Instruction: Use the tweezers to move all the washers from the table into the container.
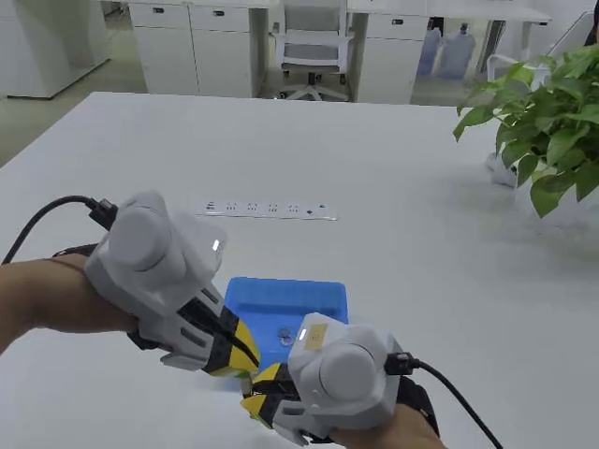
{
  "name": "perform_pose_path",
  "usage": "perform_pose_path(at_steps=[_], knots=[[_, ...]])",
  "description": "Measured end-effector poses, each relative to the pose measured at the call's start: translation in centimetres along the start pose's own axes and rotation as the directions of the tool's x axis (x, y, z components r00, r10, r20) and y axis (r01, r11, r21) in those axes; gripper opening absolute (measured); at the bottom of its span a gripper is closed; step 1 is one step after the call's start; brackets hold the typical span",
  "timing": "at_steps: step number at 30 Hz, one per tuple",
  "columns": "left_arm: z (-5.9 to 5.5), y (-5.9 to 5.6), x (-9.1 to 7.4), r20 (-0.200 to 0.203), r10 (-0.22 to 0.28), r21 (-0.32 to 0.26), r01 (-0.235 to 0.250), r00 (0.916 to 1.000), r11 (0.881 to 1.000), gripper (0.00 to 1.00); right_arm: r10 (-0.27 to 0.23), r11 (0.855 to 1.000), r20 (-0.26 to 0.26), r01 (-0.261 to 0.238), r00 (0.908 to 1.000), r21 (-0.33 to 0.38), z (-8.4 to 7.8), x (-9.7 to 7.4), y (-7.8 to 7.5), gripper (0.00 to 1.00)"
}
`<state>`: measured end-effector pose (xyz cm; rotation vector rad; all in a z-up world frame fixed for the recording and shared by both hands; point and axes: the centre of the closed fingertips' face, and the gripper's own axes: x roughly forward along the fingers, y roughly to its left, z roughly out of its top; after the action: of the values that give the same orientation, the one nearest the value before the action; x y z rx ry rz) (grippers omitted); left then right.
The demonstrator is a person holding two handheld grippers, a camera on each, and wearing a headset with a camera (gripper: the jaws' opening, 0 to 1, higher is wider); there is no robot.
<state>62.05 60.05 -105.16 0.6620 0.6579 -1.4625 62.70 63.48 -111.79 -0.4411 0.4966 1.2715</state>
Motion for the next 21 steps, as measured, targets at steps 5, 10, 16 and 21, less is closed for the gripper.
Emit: perform_pose_path(at_steps=[5, 10, 16, 21], knots=[[0.8, 0.3, -0.6, 0.009, 0.008, 0.012, -0.008, 0.9999, 1.0, 0.05, -0.016, 1.0, 0.013, 0.016, 0.9998, -0.007, 0.8, -0.6, -0.5, 0.1], [1.6, 0.7, -1.1, 0.014, 0.015, 0.029, -0.015, 0.9998, 0.999, 0.05, -0.03, 0.999, 0.029, 0.03, 0.9991, -0.013, 1.5, -1.2, -1.2, 0.1], [2.7, 1.4, -1.7, 0.019, 0.024, 0.049, -0.025, 0.9995, 0.998, 0.05, -0.054, 0.998, 0.048, 0.055, 0.9974, -0.018, 2.4, -1.9, -2.2, 0.1], [3.6, 2.2, -2.1, 0.029, 0.034, 0.067, -0.036, 0.999, 0.997, 0.05, -0.074, 0.997, 0.05, 0.075, 0.996, -0.033, 3.2, -2.4, -3.2, 0.1]])
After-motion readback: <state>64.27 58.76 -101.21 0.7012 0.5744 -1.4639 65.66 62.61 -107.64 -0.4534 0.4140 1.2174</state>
